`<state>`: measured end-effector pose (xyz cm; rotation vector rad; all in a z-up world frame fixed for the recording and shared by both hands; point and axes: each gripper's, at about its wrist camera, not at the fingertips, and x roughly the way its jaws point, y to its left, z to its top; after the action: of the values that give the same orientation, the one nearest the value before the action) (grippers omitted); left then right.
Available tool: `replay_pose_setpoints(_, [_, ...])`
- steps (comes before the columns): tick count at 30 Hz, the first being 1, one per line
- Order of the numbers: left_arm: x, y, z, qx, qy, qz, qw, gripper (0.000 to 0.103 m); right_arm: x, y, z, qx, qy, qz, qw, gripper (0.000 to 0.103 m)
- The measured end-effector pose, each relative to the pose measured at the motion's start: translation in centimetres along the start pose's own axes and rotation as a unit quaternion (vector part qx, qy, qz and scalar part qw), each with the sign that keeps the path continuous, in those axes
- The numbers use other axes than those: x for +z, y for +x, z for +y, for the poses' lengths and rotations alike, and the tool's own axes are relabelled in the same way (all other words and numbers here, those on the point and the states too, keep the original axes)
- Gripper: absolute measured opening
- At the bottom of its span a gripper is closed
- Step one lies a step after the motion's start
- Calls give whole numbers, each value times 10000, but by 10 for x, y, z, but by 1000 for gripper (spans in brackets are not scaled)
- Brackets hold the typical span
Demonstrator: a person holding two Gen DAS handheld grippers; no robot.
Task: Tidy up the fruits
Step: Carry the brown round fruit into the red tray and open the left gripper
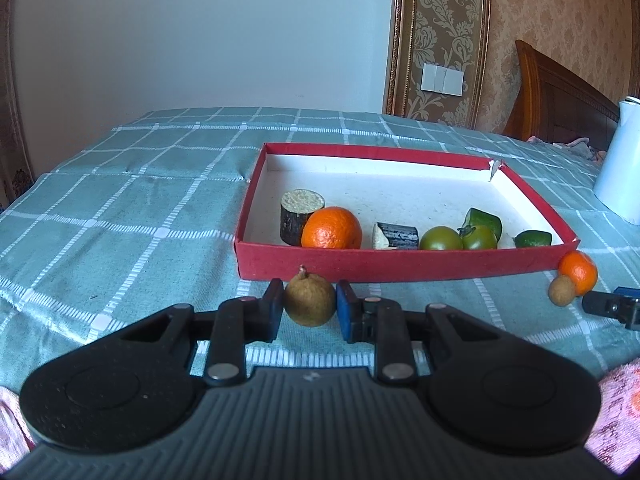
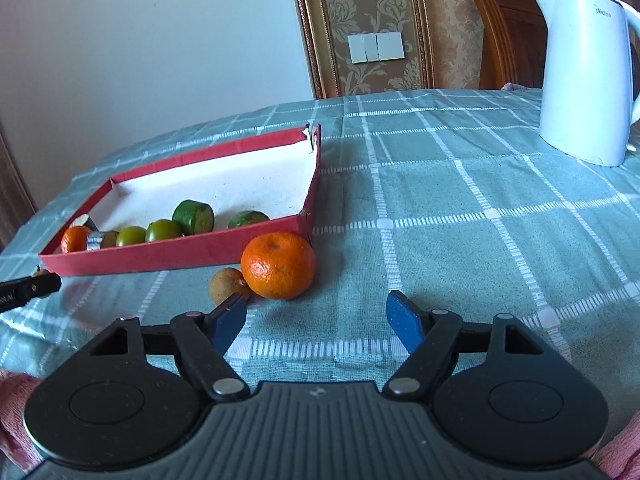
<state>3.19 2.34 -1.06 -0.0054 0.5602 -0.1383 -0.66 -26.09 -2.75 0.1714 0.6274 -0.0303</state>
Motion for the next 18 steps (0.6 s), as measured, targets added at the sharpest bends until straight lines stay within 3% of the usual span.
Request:
replay_pose_setpoints(5, [5,-7,1,-23,33,-102,9999,25,-1,5,14,-325,-421,118,9985,79])
replay_pose_setpoints(7, [9,-9,-1,-43,77,-161,9998,25,-1,5,13,-351,-407,134,9985,84])
replay_pose_setpoints(13, [31,-12,-18,-114,285,-372,9988,25,0,3,8,-265,-272,100,9992,85])
replay_pose_setpoints(18, [55,8,-35,-42,394,-379,9985,25,0,1,3,-142,-122,48,9998,85])
